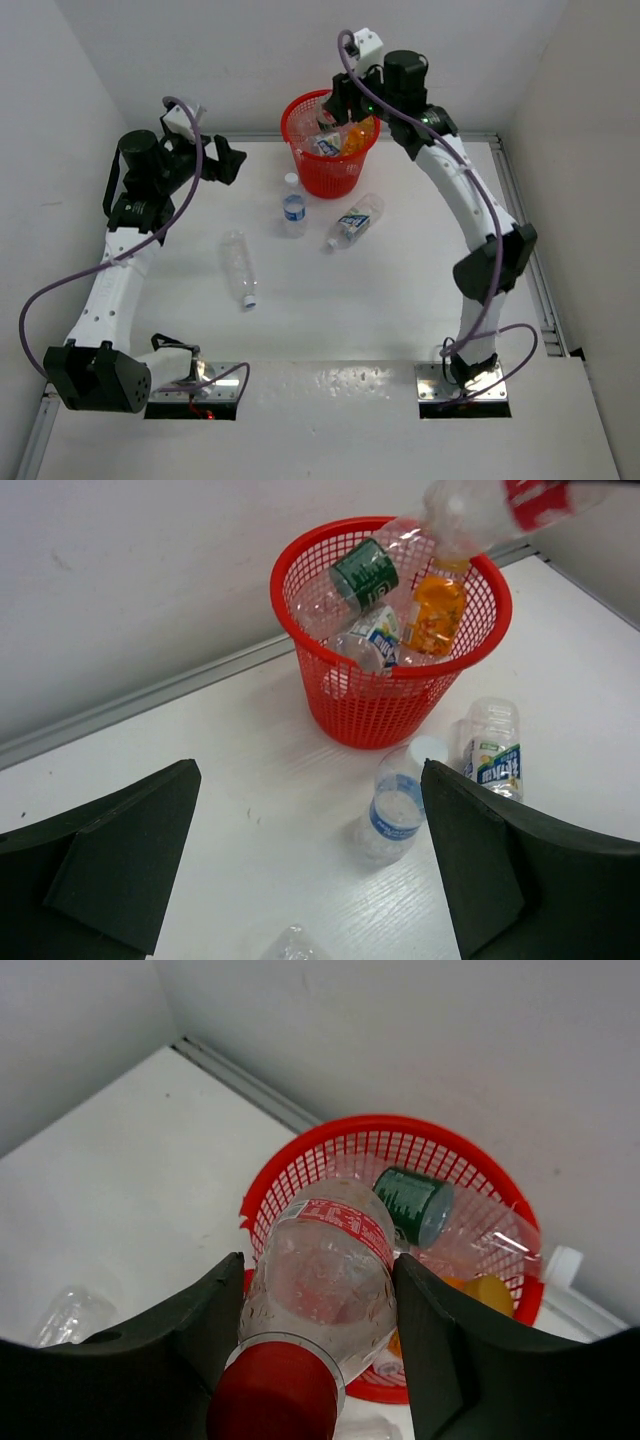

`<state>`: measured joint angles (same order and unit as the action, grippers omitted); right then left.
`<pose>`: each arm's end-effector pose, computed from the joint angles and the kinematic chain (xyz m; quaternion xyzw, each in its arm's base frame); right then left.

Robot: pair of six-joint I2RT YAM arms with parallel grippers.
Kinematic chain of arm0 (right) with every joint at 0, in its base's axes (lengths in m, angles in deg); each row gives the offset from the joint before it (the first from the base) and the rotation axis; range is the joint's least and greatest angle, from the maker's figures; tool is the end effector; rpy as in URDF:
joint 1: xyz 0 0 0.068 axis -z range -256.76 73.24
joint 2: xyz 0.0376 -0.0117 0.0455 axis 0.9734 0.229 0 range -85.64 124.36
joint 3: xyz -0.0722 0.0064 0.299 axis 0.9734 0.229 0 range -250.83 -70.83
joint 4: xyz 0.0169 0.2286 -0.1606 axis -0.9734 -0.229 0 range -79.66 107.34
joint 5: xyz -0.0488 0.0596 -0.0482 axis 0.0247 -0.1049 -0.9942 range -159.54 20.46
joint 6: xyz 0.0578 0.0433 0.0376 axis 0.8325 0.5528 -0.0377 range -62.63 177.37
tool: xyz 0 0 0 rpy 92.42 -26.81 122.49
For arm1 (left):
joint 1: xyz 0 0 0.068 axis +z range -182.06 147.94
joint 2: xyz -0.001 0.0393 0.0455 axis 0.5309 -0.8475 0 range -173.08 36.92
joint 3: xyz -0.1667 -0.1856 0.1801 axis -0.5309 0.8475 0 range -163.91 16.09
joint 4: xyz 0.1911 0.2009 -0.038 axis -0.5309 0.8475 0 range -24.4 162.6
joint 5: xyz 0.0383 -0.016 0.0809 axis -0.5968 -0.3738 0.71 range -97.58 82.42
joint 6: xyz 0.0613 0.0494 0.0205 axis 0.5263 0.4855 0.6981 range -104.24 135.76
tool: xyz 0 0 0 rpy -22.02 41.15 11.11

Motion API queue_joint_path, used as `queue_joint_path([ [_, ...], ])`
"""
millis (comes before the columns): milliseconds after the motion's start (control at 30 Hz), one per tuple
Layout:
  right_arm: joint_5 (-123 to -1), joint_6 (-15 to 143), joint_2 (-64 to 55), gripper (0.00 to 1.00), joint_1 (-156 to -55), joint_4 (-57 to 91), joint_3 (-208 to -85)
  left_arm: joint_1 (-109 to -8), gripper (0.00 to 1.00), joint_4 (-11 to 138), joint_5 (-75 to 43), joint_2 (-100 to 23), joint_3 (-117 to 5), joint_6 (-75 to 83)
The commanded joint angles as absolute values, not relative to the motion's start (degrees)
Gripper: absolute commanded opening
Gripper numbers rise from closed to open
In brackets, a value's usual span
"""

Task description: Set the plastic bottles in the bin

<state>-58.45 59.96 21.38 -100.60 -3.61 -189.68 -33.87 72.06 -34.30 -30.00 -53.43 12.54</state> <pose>0.4481 0.2129 0.4904 -0.2013 0.7330 0.2192 0.6117 0.2995 -0.0412 0.4521 0.1490 0.7127 -0.1978 0.6564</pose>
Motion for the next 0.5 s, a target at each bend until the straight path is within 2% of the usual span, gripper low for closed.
queue_joint_path([
  [0, -56.5, 61.6, 26.9, 0.09, -99.6, -2.1, -194.3, -32.8, 1.0, 71.0, -34.1, -28.2, -52.8, 13.1],
  [200, -54.4, 59.7, 33.6, 0.1, -99.0, -1.4, -196.1, -31.7, 1.0, 71.6, -34.1, -27.2, -50.5, 13.1],
  [267, -52.8, 59.1, 34.6, 0.17, -98.5, -3.8, -198.2, -31.7, 1.0, 72.2, -34.1, -27.2, -50.4, 13.1],
  [300, -52.6, 59.3, 35.5, 0.33, -98.7, -4.3, -198.5, -31.7, 1.0, 72.8, -34.1, -27.2, -50.4, 13.6],
  [400, -52.7, 60.4, 35.6, 0.65, -98.5, -4.7, -198.0, -31.2, 1.0, 74.4, -34.1, -27.2, -50.4, 14.4],
  [433, -53.8, 61.5, 35.2, 0.78, -98.1, -4.9, -197.7, -31.2, 1.0, 75.0, -36.0, -27.2, -49.9, 15.1],
  [467, -53.9, 62.1, 35.0, 0.83, -97.9, -4.8, -197.7, -30.6, 1.0, 75.5, -37.2, -27.2, -49.4, 15.8],
])
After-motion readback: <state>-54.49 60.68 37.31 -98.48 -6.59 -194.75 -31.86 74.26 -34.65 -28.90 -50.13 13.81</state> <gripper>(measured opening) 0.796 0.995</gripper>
